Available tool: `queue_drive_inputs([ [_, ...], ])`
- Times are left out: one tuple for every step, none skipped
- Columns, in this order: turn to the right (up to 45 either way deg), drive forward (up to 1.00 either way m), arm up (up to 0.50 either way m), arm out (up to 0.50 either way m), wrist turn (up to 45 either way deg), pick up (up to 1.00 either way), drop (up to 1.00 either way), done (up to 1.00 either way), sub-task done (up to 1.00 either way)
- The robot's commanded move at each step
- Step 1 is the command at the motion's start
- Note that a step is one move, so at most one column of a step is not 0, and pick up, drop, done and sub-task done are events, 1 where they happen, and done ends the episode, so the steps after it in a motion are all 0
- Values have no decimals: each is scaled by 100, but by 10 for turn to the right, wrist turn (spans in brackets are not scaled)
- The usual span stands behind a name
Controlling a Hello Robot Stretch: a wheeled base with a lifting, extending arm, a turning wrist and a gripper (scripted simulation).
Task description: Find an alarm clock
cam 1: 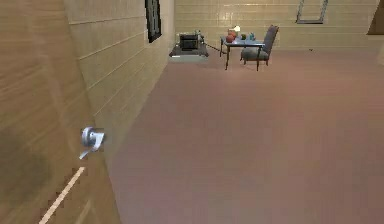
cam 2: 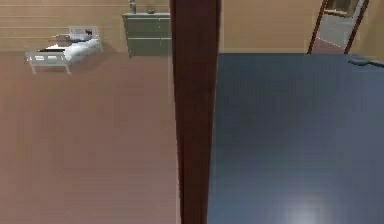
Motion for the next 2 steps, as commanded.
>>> queue_drive_inputs([
  [210, 0, 0, 0, 0, 0, 0, 0, 0],
  [0, 100, 0, 0, 0, 0, 0, 0, 0],
])
